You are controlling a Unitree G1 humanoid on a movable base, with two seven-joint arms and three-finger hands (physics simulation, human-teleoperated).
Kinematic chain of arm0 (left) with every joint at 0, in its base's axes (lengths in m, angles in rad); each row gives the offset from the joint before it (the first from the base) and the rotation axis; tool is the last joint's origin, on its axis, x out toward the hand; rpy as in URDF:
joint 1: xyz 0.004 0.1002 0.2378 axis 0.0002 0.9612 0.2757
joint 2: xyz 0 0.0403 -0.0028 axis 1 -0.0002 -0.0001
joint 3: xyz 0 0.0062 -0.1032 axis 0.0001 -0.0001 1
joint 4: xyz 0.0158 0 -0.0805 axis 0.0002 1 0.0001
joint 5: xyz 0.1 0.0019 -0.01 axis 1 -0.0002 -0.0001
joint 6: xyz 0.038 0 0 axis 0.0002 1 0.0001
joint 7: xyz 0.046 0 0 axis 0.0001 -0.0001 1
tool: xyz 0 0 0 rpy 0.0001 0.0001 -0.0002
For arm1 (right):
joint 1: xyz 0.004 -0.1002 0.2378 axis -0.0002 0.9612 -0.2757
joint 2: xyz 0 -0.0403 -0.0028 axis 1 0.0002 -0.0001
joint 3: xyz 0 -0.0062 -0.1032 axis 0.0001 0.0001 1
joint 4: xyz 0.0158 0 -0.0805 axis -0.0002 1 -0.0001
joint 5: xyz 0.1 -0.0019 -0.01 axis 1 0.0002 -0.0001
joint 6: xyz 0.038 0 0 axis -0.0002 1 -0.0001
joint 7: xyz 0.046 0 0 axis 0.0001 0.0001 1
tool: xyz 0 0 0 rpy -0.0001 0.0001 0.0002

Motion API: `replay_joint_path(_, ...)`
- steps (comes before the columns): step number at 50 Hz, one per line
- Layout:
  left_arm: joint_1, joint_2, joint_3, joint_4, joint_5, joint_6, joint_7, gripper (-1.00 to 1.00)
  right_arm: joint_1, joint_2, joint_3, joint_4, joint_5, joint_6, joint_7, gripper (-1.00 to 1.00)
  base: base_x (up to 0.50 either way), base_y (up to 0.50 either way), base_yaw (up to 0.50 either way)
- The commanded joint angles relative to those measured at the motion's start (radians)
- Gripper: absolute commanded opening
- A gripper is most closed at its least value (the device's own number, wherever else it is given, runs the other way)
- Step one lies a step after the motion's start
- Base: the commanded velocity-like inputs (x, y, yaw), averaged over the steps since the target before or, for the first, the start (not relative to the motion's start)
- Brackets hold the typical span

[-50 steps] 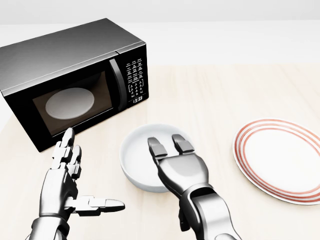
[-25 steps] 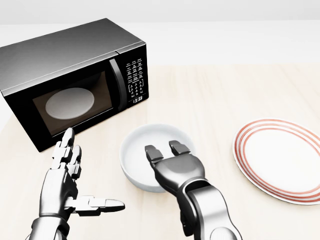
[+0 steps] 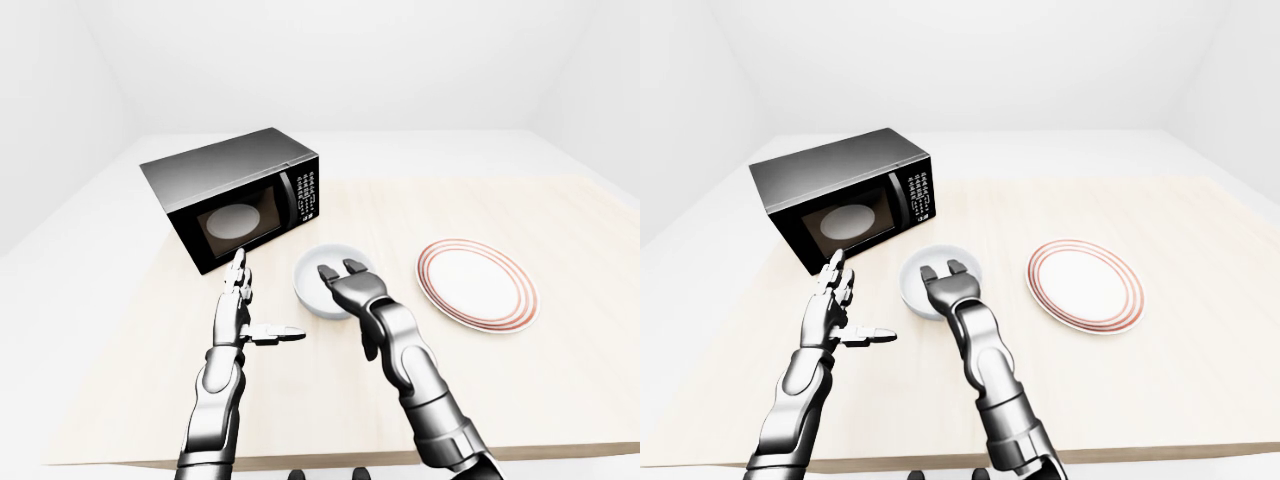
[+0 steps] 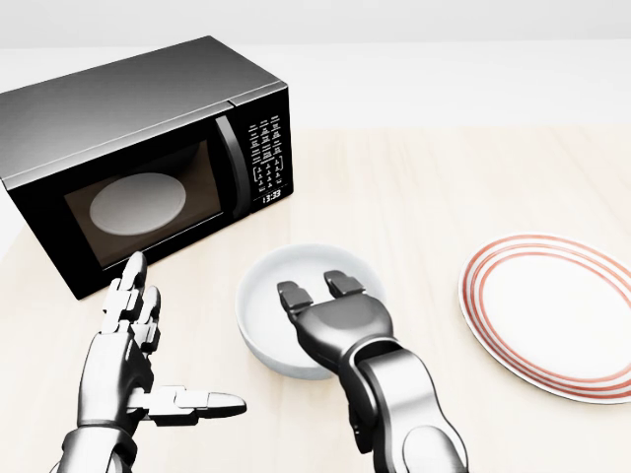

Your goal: Pick up the white bowl and put it on the plate.

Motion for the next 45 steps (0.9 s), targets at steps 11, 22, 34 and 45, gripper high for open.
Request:
replay_joint_path(11,0.000,0.000,0.000,0.000,0.000,0.000,0.000,1.00,-0.031,-0.002,-0.002,0.089,-0.002,-0.009,0.000,1.00,0.00,0.00,0.00)
replay_joint_path(22,0.000,0.000,0.000,0.000,0.000,0.000,0.000,1.00,-0.036,-0.007,-0.005,0.123,-0.010,-0.011,0.000,1.00,0.00,0.00,0.00)
replay_joint_path(34,0.000,0.000,0.000,0.000,0.000,0.000,0.000,1.00,-0.035,-0.010,-0.008,0.134,-0.008,-0.008,0.000,1.00,0.00,0.00,0.00)
replay_joint_path(45,0.000,0.000,0.000,0.000,0.000,0.000,0.000,1.00,-0.033,-0.009,-0.004,0.159,-0.010,-0.004,0.000,1.00,0.00,0.00,0.00)
